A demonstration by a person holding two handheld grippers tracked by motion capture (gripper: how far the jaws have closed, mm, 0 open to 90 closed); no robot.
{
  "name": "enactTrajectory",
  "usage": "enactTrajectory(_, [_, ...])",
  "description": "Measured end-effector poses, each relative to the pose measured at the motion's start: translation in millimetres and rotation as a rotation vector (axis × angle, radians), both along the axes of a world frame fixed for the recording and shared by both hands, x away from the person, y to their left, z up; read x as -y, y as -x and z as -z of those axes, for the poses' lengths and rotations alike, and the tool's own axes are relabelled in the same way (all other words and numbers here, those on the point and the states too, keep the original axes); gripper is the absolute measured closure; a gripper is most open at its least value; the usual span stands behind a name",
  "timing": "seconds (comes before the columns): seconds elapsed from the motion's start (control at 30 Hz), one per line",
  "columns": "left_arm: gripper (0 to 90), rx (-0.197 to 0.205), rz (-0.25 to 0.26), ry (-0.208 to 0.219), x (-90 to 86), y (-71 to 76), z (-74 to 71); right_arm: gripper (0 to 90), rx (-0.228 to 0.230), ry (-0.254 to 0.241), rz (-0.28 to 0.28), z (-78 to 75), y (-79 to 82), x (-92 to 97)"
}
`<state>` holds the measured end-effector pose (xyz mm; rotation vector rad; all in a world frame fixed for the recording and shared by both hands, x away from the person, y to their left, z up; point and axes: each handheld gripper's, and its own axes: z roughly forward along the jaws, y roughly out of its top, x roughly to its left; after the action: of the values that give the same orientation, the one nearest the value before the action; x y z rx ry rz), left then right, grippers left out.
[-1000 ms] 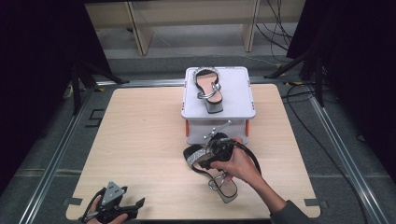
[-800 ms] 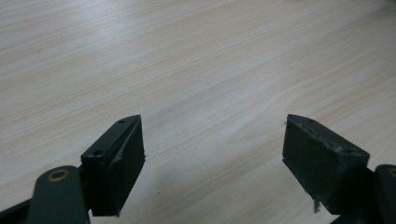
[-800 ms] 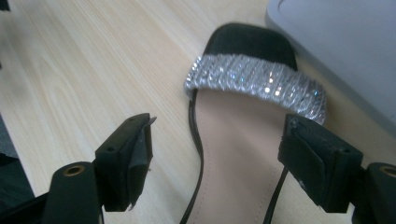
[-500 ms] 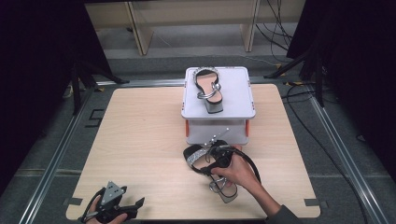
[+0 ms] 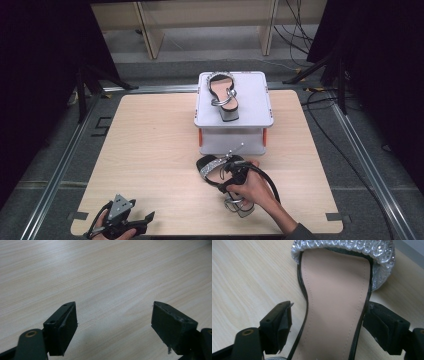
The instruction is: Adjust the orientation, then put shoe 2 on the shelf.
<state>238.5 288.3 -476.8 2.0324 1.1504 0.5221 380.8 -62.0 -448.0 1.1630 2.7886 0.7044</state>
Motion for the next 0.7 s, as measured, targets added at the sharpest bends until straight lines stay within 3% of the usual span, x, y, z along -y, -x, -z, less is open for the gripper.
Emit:
enactTrajectory(0.23, [20.6,0.007,-0.011,0.021,1.7,0.5,0.8,21.8,-0.004,0.044,0.002,7.6,4.9,-1.7])
enactTrajectory(0.27, [20.6,0.014,0.008,-0.017,-0.5,-0.9,0.1,20.8,0.005,0.056,-0.014,9.2,5.2,-1.7])
enactTrajectory(0.4, [20.6,0.015,0.009,-0.018,-0.4,-0.9,-0.2,22.7,0.026,0.095,-0.025,12.3,8.0,-3.2])
enactTrajectory(0.47, [20.6,0.009,-0.010,0.008,0.3,0.2,0.3,23.4,0.028,0.108,-0.022,13.6,8.2,-2.8])
enactTrajectory(0.7, [20.6,0.009,-0.019,0.023,0.8,1.5,0.0,26.7,0.022,0.114,-0.064,13.5,7.1,-2.0])
